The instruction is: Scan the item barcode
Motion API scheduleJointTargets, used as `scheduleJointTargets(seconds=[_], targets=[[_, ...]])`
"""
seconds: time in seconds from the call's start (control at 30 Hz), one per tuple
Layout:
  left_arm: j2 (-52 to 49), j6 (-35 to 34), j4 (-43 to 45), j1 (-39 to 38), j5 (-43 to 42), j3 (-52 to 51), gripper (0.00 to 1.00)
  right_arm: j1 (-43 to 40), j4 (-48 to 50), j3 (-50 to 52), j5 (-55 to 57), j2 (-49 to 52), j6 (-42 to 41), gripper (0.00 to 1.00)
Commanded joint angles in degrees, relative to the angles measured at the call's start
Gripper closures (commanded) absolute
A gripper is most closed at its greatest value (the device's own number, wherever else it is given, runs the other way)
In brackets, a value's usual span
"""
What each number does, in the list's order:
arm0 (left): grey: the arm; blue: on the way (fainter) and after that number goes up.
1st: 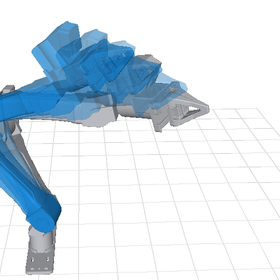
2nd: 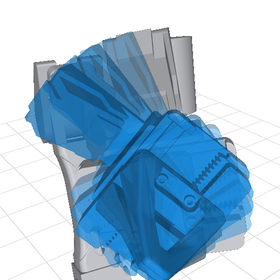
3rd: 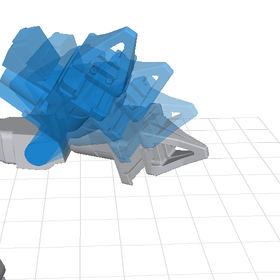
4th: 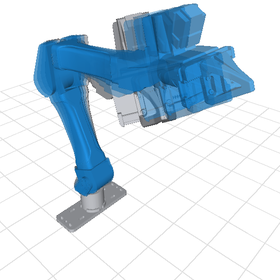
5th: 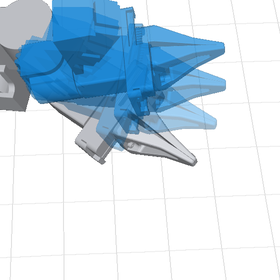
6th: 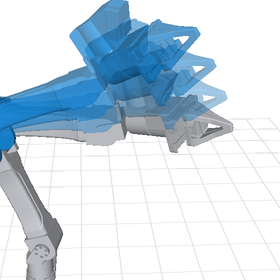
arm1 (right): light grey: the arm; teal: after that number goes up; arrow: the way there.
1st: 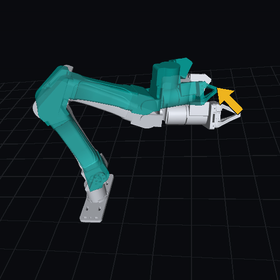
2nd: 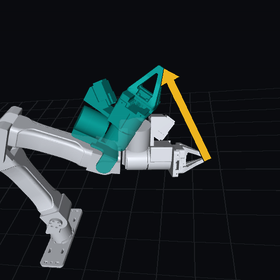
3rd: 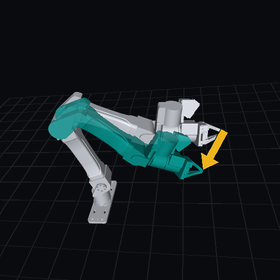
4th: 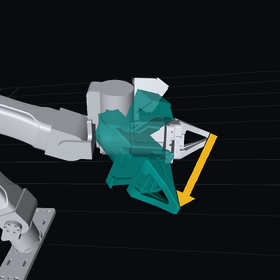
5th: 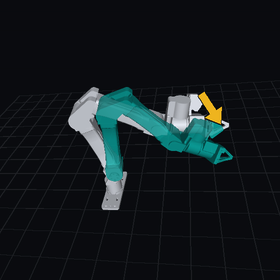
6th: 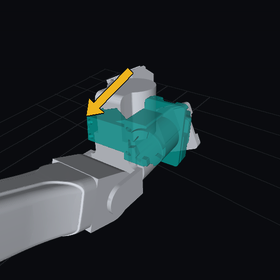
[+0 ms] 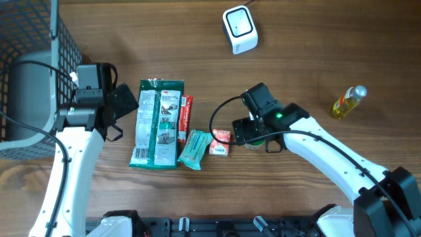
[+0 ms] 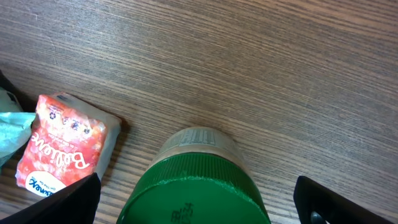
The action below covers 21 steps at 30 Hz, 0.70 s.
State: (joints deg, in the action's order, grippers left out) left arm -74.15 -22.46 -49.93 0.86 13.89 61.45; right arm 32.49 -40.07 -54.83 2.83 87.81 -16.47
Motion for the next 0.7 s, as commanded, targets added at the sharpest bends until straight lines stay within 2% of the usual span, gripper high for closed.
scheduleJointTargets(seconds=[0.0, 0.13, 0.47, 0.57, 0.67], targets=[[-0.2, -0.7, 0.1, 0.2, 0.7, 0.5, 0.0, 0.1, -0.5, 0.4, 0.2, 0.6, -3.9, 0.0], [-0.2, -0.7, 0.1, 0.2, 0.7, 0.5, 0.0, 0.1, -0.5, 0.4, 0.1, 0.6, -9.5, 0.0], [-0.2, -0.7, 0.1, 0.2, 0.7, 0.5, 0.0, 0.1, -0.3, 0.4, -2.5, 0.6, -9.7, 0.0], [-0.2, -0.7, 0.1, 0.2, 0.7, 0.5, 0.0, 0.1, -1.4, 0.4, -2.5, 0.6, -15.3, 0.01], [-0.2, -0.7, 0.1, 0.2, 0.7, 0.5, 0.0, 0.1, -3.0, 0.4, -2.7, 0.6, -20.3, 0.06]])
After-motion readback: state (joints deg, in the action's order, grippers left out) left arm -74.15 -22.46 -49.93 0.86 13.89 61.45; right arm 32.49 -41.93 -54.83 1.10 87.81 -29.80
